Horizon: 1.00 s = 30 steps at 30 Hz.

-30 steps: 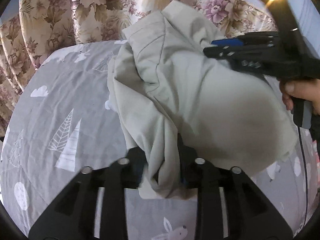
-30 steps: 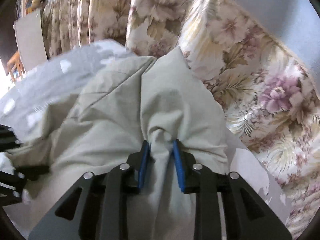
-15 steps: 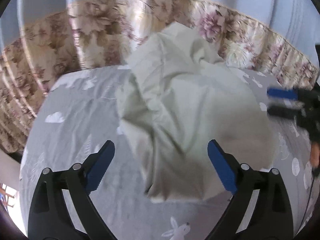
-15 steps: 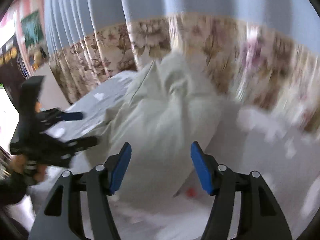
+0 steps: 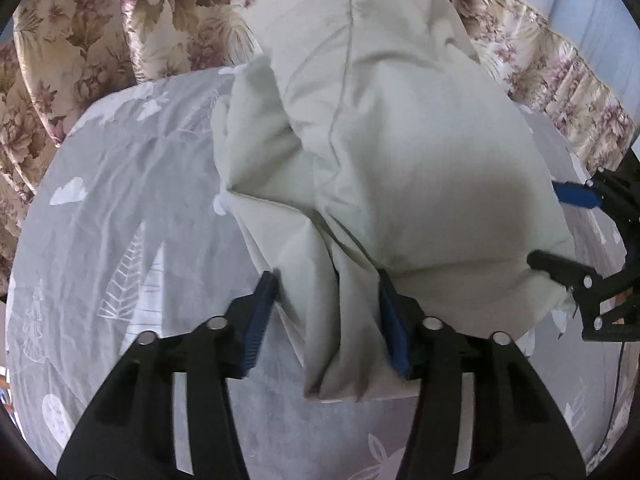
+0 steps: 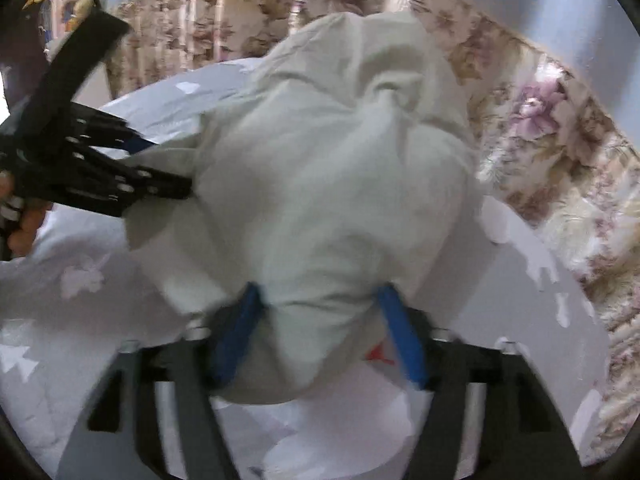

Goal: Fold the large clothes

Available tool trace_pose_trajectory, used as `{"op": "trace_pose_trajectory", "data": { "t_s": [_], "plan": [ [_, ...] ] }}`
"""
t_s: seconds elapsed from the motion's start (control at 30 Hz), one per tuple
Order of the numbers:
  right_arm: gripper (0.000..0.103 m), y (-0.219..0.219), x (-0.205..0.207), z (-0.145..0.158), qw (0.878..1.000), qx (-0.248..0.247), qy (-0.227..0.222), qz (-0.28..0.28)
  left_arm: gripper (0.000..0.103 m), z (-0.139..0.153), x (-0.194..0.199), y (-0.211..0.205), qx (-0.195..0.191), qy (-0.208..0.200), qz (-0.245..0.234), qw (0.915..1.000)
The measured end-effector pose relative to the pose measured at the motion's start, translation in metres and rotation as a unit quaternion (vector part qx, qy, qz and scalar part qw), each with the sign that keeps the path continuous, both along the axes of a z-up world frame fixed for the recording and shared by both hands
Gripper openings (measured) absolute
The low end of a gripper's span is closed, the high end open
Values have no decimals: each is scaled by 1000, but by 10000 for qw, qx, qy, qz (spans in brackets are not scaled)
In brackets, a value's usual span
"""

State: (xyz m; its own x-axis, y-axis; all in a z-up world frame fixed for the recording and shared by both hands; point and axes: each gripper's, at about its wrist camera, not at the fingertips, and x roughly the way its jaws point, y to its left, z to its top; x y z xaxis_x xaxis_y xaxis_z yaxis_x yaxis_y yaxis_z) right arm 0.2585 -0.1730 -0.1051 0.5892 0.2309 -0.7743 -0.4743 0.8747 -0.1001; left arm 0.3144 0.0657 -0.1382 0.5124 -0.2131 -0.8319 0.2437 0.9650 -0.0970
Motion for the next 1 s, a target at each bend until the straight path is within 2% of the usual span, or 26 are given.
{"op": "trace_pose_trajectory", "data": {
  "t_s": [0.07,0.13,0.27,0.33,0.4,0.5,0.6,0.67,0.7,0.73,0.77,0.8,0.87,0.93,1.0],
  "plan": [
    [74,-25,0,11,9968,722,261,-224,87,8,-4,5,147,-121,119,9997],
    [77,-55,0,20,9890,1322,172,-637,100,22,-10,15,111,-321,258,9991],
    [79,-85,9,18,9719,1932,164,-1334,100,35,1,29,-353,-336,443,9978],
    [79,-84,13,16,9651,2198,132,-1418,100,34,12,27,-436,-235,533,9973],
    [79,-71,17,15,9670,2143,55,-1375,100,36,20,20,-633,-198,488,9966],
    [79,-55,25,17,9743,1791,-89,-1361,100,44,32,7,-637,-361,470,9962],
    [79,-52,25,18,9749,1798,-194,-1302,97,45,48,-7,-655,-444,292,9964],
    [79,-55,26,18,9736,1826,-208,-1353,76,37,60,-16,-848,-238,20,9961],
    [79,-58,25,18,9726,1837,-216,-1408,57,29,68,-17,-1152,-41,-137,9932],
    [79,-61,24,17,9713,1854,-210,-1474,47,24,72,-17,-1346,45,-156,9908],
    [79,-63,24,17,9700,1889,-208,-1517,20,22,74,-17,-1385,36,-166,9902],
    [79,-65,24,17,9686,1938,-223,-1539,13,23,72,-17,-1332,-33,-225,9908],
    [79,-66,22,19,9662,2081,-271,-1496,7,28,64,-15,-1312,-128,-226,9910],
    [79,-59,20,22,9671,2103,-345,-1390,6,38,47,-6,-1142,-341,-198,9927],
    [78,-45,17,28,9741,1828,-595,-1193,7,44,30,4,-912,-393,-124,9950]
  ]
}}
